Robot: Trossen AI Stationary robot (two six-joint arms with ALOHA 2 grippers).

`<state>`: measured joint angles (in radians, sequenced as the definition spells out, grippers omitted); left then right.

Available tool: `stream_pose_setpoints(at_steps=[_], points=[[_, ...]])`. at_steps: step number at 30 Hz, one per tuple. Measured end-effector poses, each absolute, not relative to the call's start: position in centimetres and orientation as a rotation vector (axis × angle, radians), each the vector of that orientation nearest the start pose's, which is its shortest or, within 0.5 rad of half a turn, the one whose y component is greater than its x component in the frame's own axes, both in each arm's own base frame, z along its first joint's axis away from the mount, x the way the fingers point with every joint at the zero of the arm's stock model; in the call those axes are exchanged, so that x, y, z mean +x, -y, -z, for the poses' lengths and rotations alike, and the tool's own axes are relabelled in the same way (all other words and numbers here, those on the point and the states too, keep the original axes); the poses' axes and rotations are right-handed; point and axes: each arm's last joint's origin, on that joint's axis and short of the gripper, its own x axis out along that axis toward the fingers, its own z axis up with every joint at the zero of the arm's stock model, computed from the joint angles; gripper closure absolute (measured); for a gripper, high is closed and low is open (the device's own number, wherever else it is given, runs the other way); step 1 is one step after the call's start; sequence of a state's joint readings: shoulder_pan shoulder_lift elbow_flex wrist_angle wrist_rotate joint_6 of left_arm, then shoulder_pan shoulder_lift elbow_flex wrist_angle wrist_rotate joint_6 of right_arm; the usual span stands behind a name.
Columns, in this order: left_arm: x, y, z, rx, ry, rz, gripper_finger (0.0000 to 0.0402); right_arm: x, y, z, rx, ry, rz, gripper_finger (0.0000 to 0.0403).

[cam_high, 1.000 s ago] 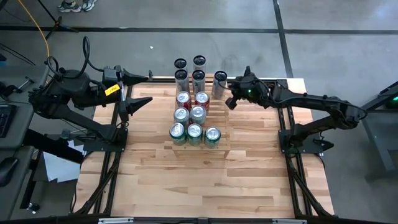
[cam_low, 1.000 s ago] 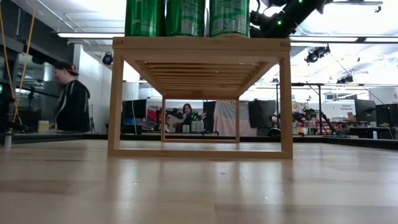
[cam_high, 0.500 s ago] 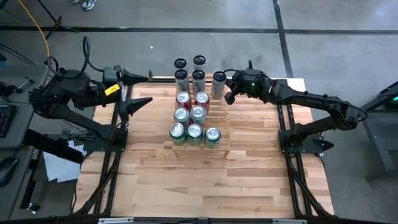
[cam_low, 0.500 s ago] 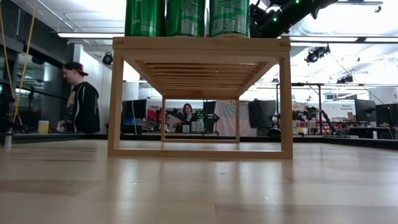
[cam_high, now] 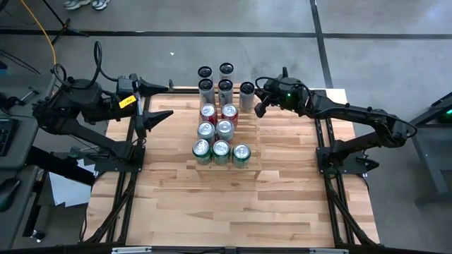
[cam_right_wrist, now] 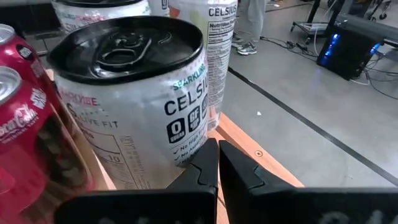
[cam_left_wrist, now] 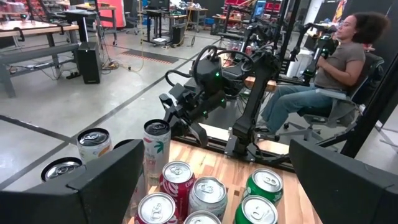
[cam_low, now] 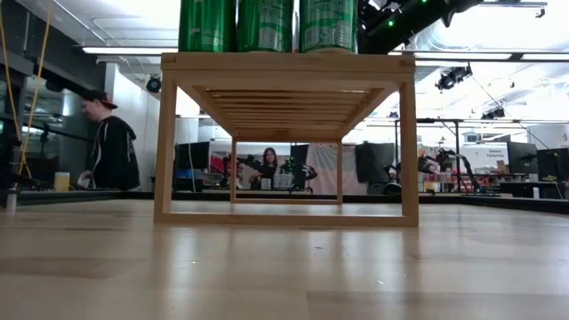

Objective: Place canned beverage on shelf
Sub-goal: Put the white pink soda can on the shelf aligned with the other white pink soda cans

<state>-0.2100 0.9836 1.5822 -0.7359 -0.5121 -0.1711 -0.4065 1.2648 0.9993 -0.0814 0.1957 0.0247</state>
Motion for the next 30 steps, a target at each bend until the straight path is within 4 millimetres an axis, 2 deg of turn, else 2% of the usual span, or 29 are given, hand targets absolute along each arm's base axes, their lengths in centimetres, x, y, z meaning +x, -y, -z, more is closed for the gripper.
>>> stream_pose_setpoints(at_steps=[11, 18, 24, 30], points=[[13.4, 1.4, -49.8, -0.121, -0.103, -0.312, 0.0009, 25.6, 11.8, -31.5, 0.056, -0.355, 0.666, 0.0403], [13.4, 1.4, -49.8, -0.122, -0.103, -0.312, 0.0009, 25.3, 11.7, -30.2, 0.213, -0.442, 0.717, 0.0403], [13.5, 1.4, -49.8, -0.121, -0.103, -0.312, 0.0009, 26.8, 12.2, -28.2, 0.292, -0.488, 0.691, 0.0403], [13.4, 1.4, -49.8, -0.129, -0.102, -0.312, 0.0009, 28.0, 12.6, -27.2, 0.328, -0.471, 0.670, 0.0403]])
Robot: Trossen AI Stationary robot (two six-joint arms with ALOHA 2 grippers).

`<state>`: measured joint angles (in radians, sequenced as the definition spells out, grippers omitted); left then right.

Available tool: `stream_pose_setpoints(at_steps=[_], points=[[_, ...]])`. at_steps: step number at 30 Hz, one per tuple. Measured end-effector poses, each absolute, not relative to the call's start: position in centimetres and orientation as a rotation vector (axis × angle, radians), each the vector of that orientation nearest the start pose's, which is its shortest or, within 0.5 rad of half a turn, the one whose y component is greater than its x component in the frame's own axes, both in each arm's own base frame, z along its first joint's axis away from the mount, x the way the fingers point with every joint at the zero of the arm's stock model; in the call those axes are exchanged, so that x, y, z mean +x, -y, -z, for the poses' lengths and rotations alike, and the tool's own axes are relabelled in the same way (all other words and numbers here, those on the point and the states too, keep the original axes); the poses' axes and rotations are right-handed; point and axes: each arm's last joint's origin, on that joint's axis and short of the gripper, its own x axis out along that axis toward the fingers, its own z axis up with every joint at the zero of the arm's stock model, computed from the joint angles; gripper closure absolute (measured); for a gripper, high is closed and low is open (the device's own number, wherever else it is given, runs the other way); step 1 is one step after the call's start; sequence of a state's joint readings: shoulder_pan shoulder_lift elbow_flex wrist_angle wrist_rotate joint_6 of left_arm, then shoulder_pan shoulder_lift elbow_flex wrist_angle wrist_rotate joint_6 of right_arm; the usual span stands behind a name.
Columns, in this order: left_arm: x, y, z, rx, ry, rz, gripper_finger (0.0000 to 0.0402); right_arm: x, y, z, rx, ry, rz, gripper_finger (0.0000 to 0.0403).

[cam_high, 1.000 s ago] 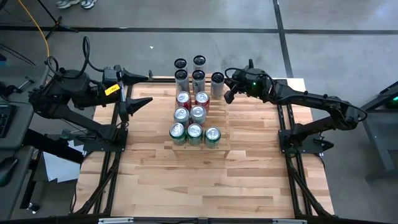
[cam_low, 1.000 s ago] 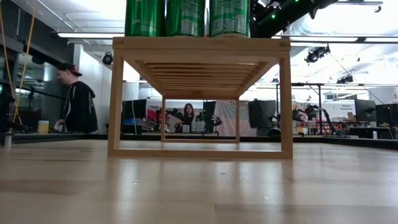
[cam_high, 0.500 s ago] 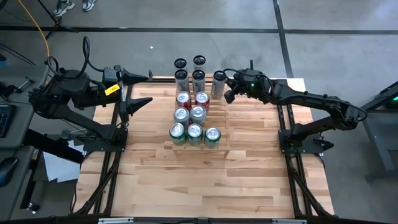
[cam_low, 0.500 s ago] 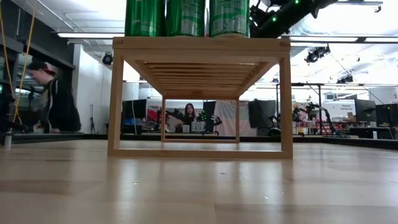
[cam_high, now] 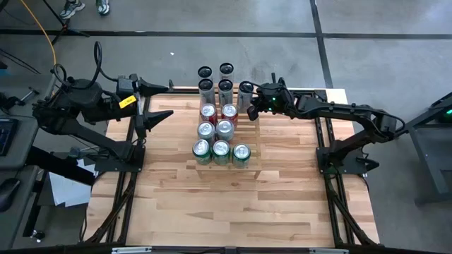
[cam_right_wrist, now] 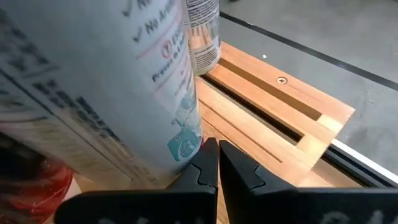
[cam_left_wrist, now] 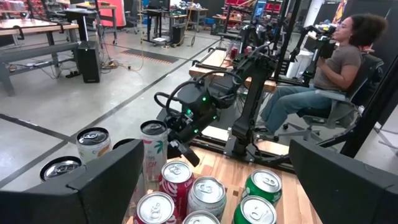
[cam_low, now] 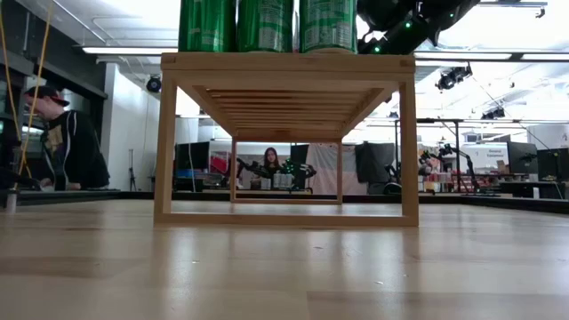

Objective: Place canned beverage on shelf
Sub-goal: Put the white pink soda can on the shelf aligned with the other white pink soda cans, then return to Home Position

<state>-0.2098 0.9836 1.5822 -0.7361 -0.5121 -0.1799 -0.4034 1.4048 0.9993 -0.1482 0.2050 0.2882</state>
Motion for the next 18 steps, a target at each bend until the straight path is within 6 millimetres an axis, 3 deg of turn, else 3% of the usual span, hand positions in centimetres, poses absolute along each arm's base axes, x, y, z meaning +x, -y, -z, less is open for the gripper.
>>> stream_pose_setpoints(at_steps=[13, 18], points=[[13.4, 1.4, -49.8, -0.126, -0.101, -0.323, 0.0009, 28.9, 13.0, -26.8, 0.333, -0.428, 0.646, 0.0403], [13.3, 1.1, -49.5, -0.106, -0.125, -0.411, 0.0009, 27.0, 13.2, -28.3, 0.289, -0.445, 0.664, 0.0403]])
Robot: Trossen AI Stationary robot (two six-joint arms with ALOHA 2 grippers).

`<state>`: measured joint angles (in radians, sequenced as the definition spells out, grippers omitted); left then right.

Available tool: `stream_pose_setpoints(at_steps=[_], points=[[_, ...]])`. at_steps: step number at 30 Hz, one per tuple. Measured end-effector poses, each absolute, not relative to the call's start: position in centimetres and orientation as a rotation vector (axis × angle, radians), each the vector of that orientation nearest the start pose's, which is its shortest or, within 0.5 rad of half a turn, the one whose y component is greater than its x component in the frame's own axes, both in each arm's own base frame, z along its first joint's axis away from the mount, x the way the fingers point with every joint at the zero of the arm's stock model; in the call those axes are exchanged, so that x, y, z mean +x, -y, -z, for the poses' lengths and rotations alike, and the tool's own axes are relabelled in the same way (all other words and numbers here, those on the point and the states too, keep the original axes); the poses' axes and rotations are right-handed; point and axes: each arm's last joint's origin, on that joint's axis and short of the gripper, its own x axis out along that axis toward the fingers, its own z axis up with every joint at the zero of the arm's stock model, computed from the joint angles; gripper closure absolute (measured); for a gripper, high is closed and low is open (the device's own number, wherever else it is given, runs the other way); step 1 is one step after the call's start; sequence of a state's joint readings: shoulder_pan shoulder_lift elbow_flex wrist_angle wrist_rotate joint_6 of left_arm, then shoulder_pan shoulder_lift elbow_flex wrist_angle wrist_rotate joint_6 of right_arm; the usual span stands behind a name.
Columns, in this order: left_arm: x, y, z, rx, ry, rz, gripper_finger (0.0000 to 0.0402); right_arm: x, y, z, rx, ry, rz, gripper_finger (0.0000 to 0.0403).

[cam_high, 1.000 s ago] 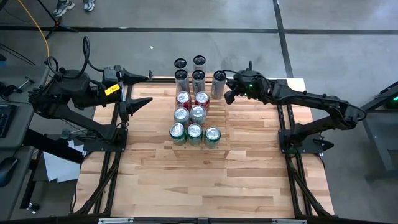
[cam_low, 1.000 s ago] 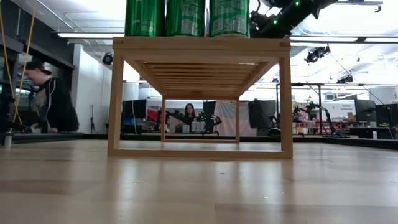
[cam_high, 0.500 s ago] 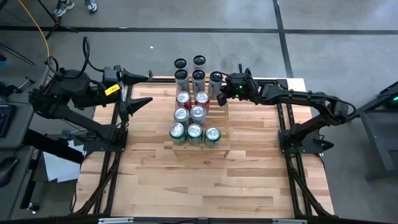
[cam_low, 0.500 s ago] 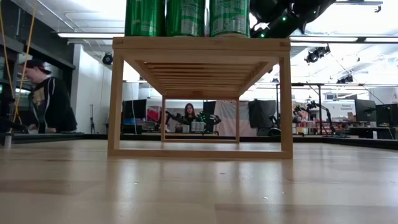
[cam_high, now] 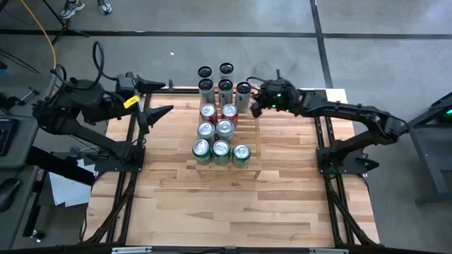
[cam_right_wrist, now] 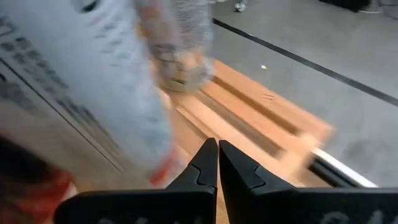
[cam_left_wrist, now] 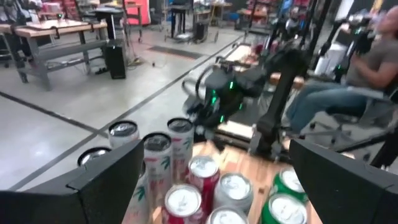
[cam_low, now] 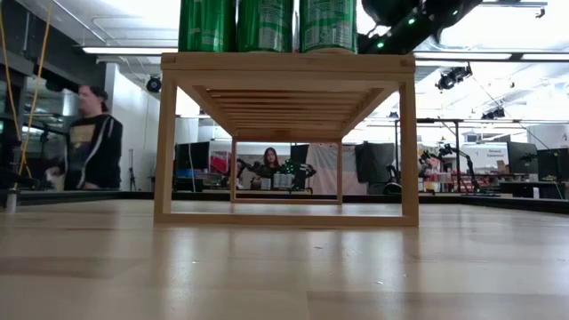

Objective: Place canned beverage on shelf
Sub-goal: Return to Home Position

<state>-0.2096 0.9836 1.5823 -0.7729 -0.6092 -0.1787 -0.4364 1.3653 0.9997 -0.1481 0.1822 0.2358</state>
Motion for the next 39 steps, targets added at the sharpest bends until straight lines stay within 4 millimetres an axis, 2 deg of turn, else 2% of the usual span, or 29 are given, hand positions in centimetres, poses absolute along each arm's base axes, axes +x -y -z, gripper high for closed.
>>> stream_pose_setpoints(at_steps=[4, 6, 9, 15, 22, 26, 29, 39], points=[[13.4, 1.2, -48.8, -0.071, -0.177, -0.412, 0.0009, 24.0, 12.8, -30.1, 0.260, -0.482, 0.688, 0.0403], [13.8, 1.2, -47.8, -0.055, -0.182, -0.410, 0.0009, 22.5, 12.4, -31.1, 0.252, -0.489, 0.679, 0.0403], [14.4, 1.4, -45.2, -0.088, -0.130, -0.375, 0.0009, 20.4, 11.7, -32.4, 0.263, -0.484, 0.631, 0.0403], [14.3, 0.6, -38.8, -0.253, 0.116, -0.258, 0.0009, 17.5, 9.8, -34.2, 0.293, -0.447, 0.494, 0.0403], [12.4, -0.8, -33.2, -0.340, 0.328, -0.265, 0.0009, 16.3, 8.3, -35.5, 0.401, -0.358, 0.268, 0.0403], [12.0, -1.2, -30.6, -0.395, 0.366, -0.261, 0.0009, 16.1, 7.9, -35.8, 0.428, -0.343, 0.251, 0.0403], [11.7, -1.3, -29.4, -0.418, 0.376, -0.262, 0.0009, 16.1, 7.9, -35.8, 0.430, -0.335, 0.254, 0.0403], [11.3, -1.3, -27.6, -0.428, 0.380, -0.271, 0.0009, 16.1, 7.9, -35.8, 0.499, -0.326, 0.266, 0.0403]])
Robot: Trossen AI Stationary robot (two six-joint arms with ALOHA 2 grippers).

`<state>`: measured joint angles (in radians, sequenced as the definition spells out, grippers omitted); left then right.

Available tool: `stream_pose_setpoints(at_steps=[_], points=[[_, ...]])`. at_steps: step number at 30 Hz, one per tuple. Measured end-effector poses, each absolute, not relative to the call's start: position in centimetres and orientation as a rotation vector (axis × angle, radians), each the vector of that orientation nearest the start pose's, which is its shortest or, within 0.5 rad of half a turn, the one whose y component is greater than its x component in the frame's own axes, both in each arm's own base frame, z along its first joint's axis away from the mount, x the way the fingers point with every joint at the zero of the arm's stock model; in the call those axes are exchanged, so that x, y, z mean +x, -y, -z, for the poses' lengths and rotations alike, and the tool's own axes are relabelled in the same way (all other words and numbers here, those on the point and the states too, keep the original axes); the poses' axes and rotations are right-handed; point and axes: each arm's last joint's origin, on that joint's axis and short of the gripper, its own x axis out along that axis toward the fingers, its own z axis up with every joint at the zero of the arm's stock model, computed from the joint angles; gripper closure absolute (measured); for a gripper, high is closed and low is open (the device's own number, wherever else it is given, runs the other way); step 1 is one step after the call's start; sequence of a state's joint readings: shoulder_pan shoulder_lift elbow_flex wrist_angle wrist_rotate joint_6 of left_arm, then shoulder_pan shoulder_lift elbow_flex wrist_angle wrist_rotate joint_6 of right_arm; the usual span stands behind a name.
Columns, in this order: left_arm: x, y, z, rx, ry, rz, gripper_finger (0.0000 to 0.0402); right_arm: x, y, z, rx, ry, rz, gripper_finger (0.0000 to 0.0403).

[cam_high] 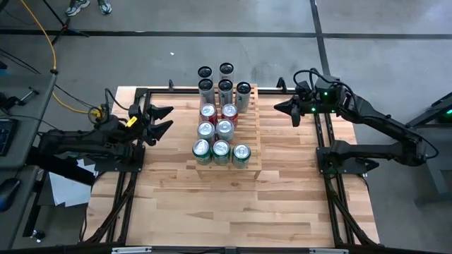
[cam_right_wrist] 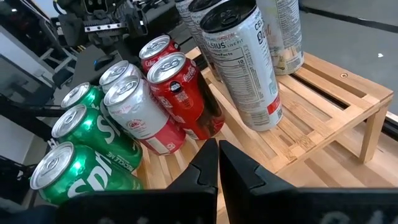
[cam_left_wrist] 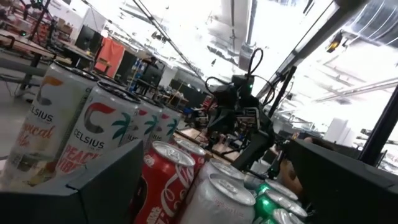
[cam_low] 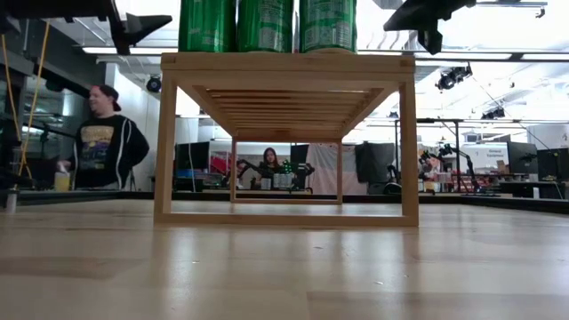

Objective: Place canned beverage on shelf
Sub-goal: Return to Home Position

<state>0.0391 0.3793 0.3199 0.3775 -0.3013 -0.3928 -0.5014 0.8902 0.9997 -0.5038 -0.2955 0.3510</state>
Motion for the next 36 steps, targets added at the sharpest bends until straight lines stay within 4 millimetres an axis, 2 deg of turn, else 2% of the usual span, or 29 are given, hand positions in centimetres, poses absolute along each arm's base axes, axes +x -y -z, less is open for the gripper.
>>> stream_pose_setpoints(at_steps=[5, 10, 15, 18, 22, 29, 36], points=[[10.9, -1.3, -27.9, -0.417, 0.408, -0.266, 0.0009, 16.1, 7.9, -35.8, 0.510, -0.325, 0.268, 0.0403], [10.7, -1.3, -27.3, -0.371, 0.343, -0.286, 0.0009, 16.1, 7.8, -35.8, 0.514, -0.331, 0.251, 0.0403], [10.3, -1.4, -24.3, -0.419, 0.353, -0.290, 0.0009, 16.0, 7.7, -35.5, 0.518, -0.370, 0.229, 0.0403], [9.8, -1.4, -22.4, -0.486, 0.433, -0.269, 0.0009, 15.9, 7.6, -35.4, 0.521, -0.381, 0.218, 0.0402], [9.2, -1.4, -20.7, -0.517, 0.505, -0.256, 0.0009, 15.9, 7.6, -35.4, 0.521, -0.379, 0.218, 0.0402], [9.1, -1.6, -19.3, -0.547, 0.388, -0.345, 0.0009, 15.3, 7.1, -35.7, 0.519, -0.374, 0.180, 0.0402], [9.3, -1.6, -18.6, -0.586, 0.316, -0.362, 0.0009, 13.2, 5.3, -35.4, 0.476, -0.380, 0.104, 0.0402]])
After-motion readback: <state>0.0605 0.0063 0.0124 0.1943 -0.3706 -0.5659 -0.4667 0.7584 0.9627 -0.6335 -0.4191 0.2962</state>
